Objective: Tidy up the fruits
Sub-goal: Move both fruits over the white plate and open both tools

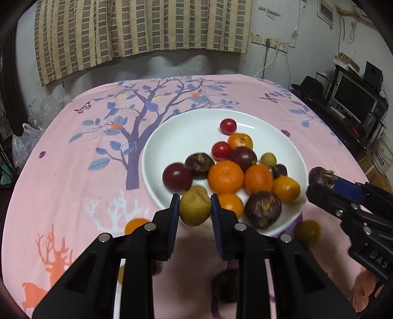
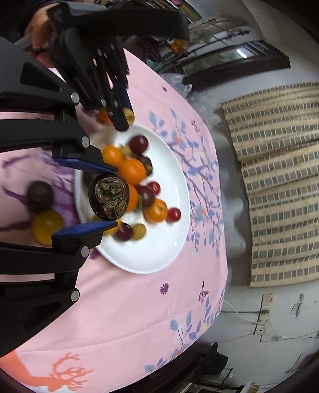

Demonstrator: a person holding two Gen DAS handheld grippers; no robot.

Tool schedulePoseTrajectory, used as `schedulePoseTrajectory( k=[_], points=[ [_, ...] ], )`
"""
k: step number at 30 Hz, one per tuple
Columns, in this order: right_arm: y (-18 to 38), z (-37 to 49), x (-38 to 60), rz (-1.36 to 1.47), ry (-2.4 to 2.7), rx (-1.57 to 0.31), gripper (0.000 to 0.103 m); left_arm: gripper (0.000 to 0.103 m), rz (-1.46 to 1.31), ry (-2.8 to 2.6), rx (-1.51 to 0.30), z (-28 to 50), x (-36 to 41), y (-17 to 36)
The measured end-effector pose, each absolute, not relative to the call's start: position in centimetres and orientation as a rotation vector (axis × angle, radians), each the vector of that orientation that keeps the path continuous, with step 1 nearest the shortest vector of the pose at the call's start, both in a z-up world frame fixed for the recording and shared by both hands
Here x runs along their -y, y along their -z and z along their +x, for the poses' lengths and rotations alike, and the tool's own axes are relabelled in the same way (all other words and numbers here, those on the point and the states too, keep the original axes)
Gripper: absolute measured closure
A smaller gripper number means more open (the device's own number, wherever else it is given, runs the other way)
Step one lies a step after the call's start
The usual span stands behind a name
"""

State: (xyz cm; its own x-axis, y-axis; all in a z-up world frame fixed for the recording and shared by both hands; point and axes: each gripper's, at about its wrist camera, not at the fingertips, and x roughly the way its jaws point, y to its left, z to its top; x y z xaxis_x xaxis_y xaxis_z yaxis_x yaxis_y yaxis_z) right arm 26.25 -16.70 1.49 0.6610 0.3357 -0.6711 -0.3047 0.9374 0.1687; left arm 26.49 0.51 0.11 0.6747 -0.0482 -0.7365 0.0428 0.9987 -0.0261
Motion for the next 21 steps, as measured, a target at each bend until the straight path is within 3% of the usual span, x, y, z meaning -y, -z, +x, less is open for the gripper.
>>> schedulePoseTrajectory(
  k=[9,10,11,12,13,21],
  points=[
    [1.0,31.8,16.9,0.147,-0.324,-0.836,0.063,0.077,-0.037,0.01,-0.846,29.5,-0.2,1.0],
    [1.1,31.9,17.0,0.168,-0.321,-0.836,0.059,0.064,-0.048,-0.013,-0.841,29.5,-0.4,0.9],
    [1.1,32.0,17.6,0.201,-0.293,-0.827,0.047,0.039,-0.054,-0.031,-0.836,29.4,-0.6,0.8],
    [1.0,31.7,18.1,0.223,-0.268,-0.812,0.039,0.03,-0.058,-0.058,-0.817,29.0,-0.9,0.4],
    [1.0,31.4,18.4,0.239,-0.256,-0.8,0.038,0.022,-0.055,-0.081,-0.79,28.4,-1.1,0.0],
    [1.2,28.1,20.4,0.209,-0.282,-0.83,0.038,0.017,-0.075,-0.087,-0.789,24.7,-3.7,-0.6]
  ],
)
